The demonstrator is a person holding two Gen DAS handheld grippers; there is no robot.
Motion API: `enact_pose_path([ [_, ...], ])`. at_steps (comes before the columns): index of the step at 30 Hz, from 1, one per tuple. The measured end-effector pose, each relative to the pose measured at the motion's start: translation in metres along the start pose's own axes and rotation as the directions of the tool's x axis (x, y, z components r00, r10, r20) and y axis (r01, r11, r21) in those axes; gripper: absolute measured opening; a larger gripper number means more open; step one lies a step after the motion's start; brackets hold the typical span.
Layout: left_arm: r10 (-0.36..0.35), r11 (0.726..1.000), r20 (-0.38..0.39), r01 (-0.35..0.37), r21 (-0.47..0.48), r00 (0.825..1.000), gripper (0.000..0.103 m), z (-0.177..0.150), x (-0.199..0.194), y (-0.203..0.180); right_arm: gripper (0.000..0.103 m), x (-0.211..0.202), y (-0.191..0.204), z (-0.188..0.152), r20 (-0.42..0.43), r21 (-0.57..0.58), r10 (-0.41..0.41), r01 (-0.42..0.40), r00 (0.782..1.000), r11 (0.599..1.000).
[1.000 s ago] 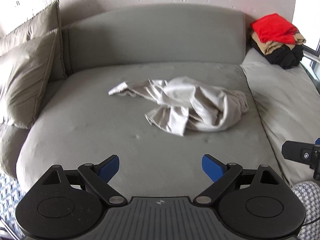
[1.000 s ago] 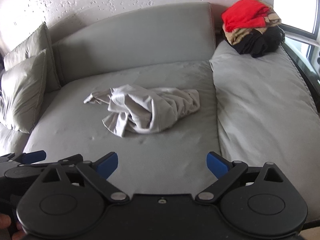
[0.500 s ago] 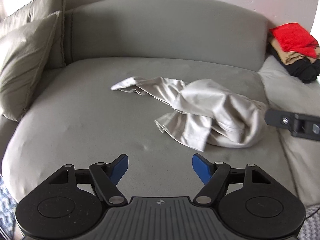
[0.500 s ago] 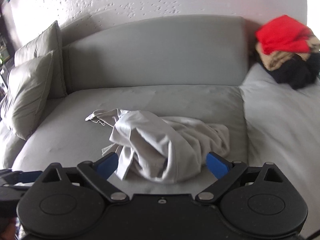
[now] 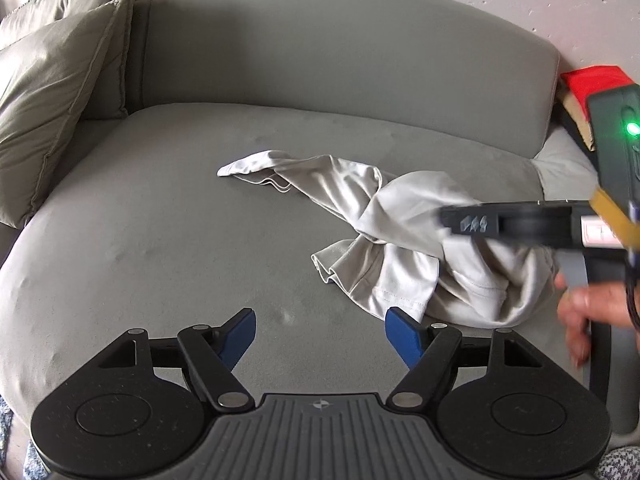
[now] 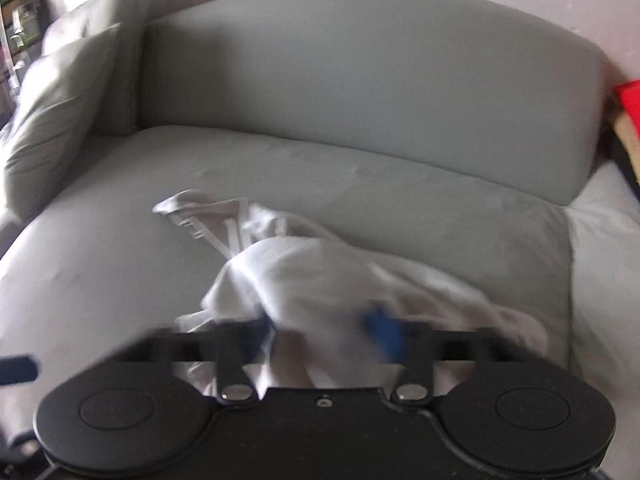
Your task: Fold clothes
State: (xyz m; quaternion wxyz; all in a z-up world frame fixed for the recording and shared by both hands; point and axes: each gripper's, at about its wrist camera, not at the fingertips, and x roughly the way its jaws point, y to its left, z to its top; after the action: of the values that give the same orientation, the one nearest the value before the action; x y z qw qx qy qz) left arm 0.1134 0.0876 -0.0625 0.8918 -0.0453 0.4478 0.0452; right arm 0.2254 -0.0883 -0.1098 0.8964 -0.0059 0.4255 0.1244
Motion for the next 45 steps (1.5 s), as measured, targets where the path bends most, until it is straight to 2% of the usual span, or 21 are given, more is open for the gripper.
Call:
enact_pose_path([
  [3, -0.029, 1.000, 0.007, 0.029, 0.008, 1.000, 0.073, -0.003, -0.006, 0.000, 0.007, -0.022, -0.043, 0.006, 0.055, 0.216, -0.017, 0.005, 0.998, 0.976],
  [6, -0.049, 0.999, 0.024, 0.048, 0.021, 0.999, 0.072, -0.008, -0.017, -0.001, 0.007, -0.061, -0.095, -0.002, 0.115, 0.434, -0.071, 0.015, 0.991, 0.901],
  [8, -0.066, 0.997, 0.039, 0.065, 0.035, 0.997, 0.072, -0.011, -0.028, -0.002, 0.006, -0.091, -0.133, -0.020, 0.127, 0.581, -0.126, 0.029, 0.984, 0.813],
  [10, -0.082, 0.996, 0.056, 0.079, 0.050, 0.995, 0.072, -0.013, -0.041, -0.004, 0.006, -0.119, -0.168, -0.052, 0.105, 0.728, -0.148, 0.025, 0.983, 0.685],
  [12, -0.096, 0.993, 0.068, 0.091, 0.070, 0.993, 0.072, -0.016, -0.053, -0.006, 0.006, -0.140, -0.194, -0.088, 0.059, 0.826, -0.132, 0.026, 0.989, 0.563],
  [13, -0.102, 0.992, 0.073, 0.096, 0.085, 0.992, 0.072, -0.016, -0.057, -0.008, 0.006, -0.148, -0.202, -0.106, 0.030, 0.846, -0.130, 0.044, 0.991, 0.531],
  [14, -0.110, 0.989, 0.078, 0.101, 0.107, 0.991, 0.073, -0.018, -0.065, -0.011, 0.006, -0.155, -0.203, -0.120, -0.004, 0.846, -0.122, 0.069, 0.992, 0.529],
  [16, -0.125, 0.982, 0.075, 0.113, 0.149, 0.989, 0.073, -0.021, -0.075, -0.017, 0.007, -0.167, -0.206, -0.149, -0.072, 0.842, -0.106, 0.118, 0.992, 0.527],
  [19, -0.200, 0.960, 0.057, 0.184, 0.212, 0.978, 0.072, -0.027, -0.091, -0.027, 0.016, -0.188, -0.196, -0.169, -0.127, 0.803, -0.073, 0.146, 0.989, 0.578],
  [20, -0.228, 0.950, 0.053, 0.210, 0.231, 0.972, 0.072, -0.029, -0.096, -0.030, 0.021, -0.198, -0.193, -0.171, -0.108, 0.795, -0.072, 0.130, 0.992, 0.593],
  [22, -0.276, 0.932, 0.053, 0.254, 0.260, 0.960, 0.072, -0.031, -0.106, -0.038, 0.042, -0.218, -0.185, -0.175, -0.069, 0.777, -0.070, 0.097, 0.995, 0.622],
  [25, -0.315, 0.919, 0.051, 0.291, 0.266, 0.948, 0.070, -0.029, -0.109, -0.048, 0.050, -0.231, -0.166, -0.160, 0.016, 0.727, -0.053, 0.025, 0.998, 0.686],
  [28, -0.293, 0.930, 0.041, 0.275, 0.243, 0.955, 0.067, -0.027, -0.093, -0.061, 0.049, -0.221, -0.158, -0.142, 0.099, 0.656, -0.003, -0.063, 0.995, 0.752],
  [31, -0.254, 0.947, 0.027, 0.242, 0.213, 0.967, 0.059, -0.024, -0.071, -0.071, 0.042, -0.193, -0.149, -0.124, 0.125, 0.580, 0.045, -0.109, 0.991, 0.807],
  [32, -0.239, 0.952, 0.022, 0.230, 0.202, 0.971, 0.052, -0.024, -0.062, -0.073, 0.041, -0.182, -0.147, -0.119, 0.125, 0.566, 0.055, -0.116, 0.991, 0.816],
  [34, -0.219, 0.958, 0.005, 0.214, 0.191, 0.976, 0.047, -0.024, -0.047, -0.076, 0.041, -0.159, -0.148, -0.110, 0.124, 0.545, 0.079, -0.134, 0.989, 0.828],
  [39, -0.219, 0.961, -0.031, 0.221, 0.167, 0.975, 0.048, -0.022, -0.019, -0.077, 0.041, -0.118, -0.152, -0.100, 0.100, 0.517, 0.082, -0.122, 0.992, 0.847],
  [45, -0.246, 0.958, -0.058, 0.251, 0.136, 0.968, 0.053, -0.022, -0.004, -0.072, 0.041, -0.080, -0.148, -0.091, 0.063, 0.404, 0.072, -0.092, 0.995, 0.910],
])
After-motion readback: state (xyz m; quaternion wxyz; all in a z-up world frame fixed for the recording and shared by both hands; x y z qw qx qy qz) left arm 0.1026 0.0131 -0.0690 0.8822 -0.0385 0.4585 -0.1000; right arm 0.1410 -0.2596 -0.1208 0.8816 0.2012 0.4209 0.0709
